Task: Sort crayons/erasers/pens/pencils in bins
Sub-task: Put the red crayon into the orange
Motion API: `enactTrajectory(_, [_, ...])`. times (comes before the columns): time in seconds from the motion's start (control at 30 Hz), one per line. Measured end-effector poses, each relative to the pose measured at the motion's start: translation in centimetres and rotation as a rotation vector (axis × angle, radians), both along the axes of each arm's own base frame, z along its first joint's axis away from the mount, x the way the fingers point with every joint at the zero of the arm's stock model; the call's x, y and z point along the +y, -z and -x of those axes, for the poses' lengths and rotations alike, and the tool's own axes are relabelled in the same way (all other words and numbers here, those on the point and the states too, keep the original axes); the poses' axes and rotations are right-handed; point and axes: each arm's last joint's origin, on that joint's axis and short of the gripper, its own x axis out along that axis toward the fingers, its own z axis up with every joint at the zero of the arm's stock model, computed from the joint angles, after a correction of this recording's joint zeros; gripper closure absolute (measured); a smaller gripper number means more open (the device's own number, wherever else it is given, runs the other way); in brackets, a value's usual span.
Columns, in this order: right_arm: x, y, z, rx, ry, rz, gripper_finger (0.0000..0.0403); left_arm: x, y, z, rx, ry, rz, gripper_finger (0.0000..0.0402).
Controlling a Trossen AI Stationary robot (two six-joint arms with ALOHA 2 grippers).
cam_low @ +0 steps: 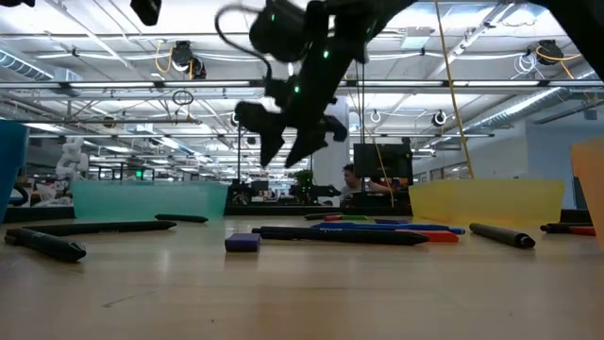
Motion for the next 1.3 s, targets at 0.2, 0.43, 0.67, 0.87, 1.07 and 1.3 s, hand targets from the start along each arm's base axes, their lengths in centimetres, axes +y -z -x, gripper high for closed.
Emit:
enactTrajectory(0.2, [-4.1,1.1,0.8,-0.093,0.283,-0.144,0.0181,0.6,-0.1,-0.1,-0.013,-0.141,-0.017,0.0186])
enactTrajectory(0.43, [-6.7,2.2,3.0,-0.078,0.586,-0.241,0.0179,1.1,-0.2,-0.2,-0.017,-0.208,-0.003,0.0186])
enactTrajectory(0.67, [-6.9,5.3,2.9,-0.082,0.649,-0.284,0.0179,1.4,-0.2,-0.2,-0.020,-0.226,-0.002,0.0186])
enactTrajectory(0.87, [-7.1,7.1,3.3,-0.008,0.701,-0.290,0.0179,1.4,-0.1,-0.2,-0.015,-0.220,0.037,0.0186])
enactTrajectory(1.07, [-7.1,6.5,3.4,-0.010,0.696,-0.303,0.0179,1.4,-0.1,-0.2,-0.011,-0.209,0.059,0.0186])
enactTrajectory(1.3, [-7.4,2.8,3.4,0.063,0.372,-0.224,0.0179,1.3,-0.1,-0.2,-0.006,-0.209,0.055,0.0186])
